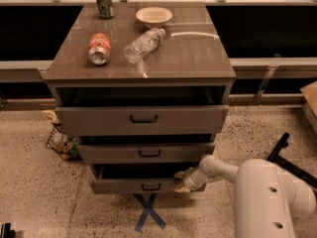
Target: Open bottom drawer
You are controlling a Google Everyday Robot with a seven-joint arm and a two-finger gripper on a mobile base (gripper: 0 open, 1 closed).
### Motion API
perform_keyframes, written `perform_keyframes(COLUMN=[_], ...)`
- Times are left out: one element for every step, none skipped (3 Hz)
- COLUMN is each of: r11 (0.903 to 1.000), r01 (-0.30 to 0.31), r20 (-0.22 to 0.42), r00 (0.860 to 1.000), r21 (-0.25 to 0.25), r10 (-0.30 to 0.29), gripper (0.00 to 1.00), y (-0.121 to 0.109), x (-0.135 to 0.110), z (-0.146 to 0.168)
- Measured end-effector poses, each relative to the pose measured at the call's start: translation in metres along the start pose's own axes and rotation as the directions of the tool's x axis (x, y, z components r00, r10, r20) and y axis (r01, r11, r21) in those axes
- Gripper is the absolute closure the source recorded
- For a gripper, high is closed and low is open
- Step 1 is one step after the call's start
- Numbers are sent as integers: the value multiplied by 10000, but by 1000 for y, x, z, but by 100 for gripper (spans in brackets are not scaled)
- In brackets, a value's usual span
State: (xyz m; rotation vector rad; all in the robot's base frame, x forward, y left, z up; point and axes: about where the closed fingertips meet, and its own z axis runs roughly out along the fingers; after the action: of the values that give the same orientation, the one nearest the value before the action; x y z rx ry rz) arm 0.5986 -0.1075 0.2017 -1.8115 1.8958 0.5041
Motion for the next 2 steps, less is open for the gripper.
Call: perform_keyframes(r11=[9988,9946], r01=[-21,34], r20=[238,482], r00=[9997,9988], r21=[-481,-1035], r10=[32,16], gripper=[87,88], y=[30,56], x=[-9,-23], z=[-19,-42])
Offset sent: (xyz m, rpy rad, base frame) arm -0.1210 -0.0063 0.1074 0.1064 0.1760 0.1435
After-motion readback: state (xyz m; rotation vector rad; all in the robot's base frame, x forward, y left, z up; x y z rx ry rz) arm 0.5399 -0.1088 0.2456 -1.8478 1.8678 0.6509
